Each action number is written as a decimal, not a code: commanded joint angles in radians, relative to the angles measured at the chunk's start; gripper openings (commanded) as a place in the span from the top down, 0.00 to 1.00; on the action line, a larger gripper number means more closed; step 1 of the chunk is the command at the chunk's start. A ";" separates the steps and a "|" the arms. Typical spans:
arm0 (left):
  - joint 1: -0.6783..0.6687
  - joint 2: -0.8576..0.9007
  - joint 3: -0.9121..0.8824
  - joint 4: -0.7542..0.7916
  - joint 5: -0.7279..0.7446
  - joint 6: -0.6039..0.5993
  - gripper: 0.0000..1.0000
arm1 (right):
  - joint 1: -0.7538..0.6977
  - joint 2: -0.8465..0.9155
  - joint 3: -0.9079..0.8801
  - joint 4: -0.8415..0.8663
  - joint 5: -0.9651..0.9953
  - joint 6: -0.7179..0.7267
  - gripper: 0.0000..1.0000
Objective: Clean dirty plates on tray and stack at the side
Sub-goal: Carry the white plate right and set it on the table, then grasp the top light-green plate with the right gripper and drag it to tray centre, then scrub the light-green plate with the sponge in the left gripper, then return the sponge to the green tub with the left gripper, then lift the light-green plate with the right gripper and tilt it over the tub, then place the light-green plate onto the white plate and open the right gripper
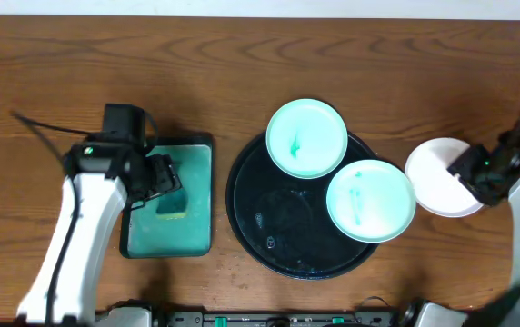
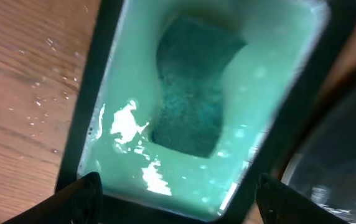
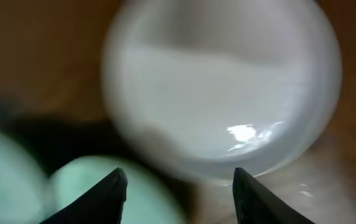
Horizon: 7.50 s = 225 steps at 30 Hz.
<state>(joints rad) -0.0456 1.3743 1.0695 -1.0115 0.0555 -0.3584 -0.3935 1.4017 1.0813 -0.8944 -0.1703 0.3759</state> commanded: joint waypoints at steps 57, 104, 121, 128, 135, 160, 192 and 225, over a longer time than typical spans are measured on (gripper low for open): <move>-0.210 -0.061 0.012 0.183 0.308 0.032 0.93 | 0.864 0.449 0.016 0.158 -0.014 0.196 0.99; -0.584 0.551 0.029 0.454 0.651 -0.083 0.93 | 0.896 0.449 0.016 0.120 0.024 0.327 0.99; -0.512 0.521 0.101 0.021 -0.363 -0.197 0.93 | 0.896 0.449 0.016 0.116 0.024 0.326 0.99; -0.495 0.347 0.188 0.007 -0.095 -0.119 0.92 | 0.898 0.449 0.016 0.116 0.053 0.236 0.99; -0.323 0.159 0.153 -0.004 -0.181 -0.040 0.93 | 0.898 0.449 0.016 0.124 0.084 0.102 0.97; 0.045 -0.289 0.062 0.016 0.147 0.043 0.31 | 1.064 0.227 0.313 0.174 0.251 -0.167 0.99; 0.045 -0.735 0.063 -0.027 0.090 0.043 0.25 | 1.590 0.371 0.315 0.918 1.273 -0.745 0.99; 0.045 -0.735 0.063 -0.018 0.090 0.040 0.25 | 0.697 0.119 0.318 0.164 0.002 0.171 0.99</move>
<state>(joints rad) -0.0063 0.6395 1.1168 -1.0313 0.1513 -0.3168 0.4545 1.6283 1.3884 -0.6567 -0.0525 0.4488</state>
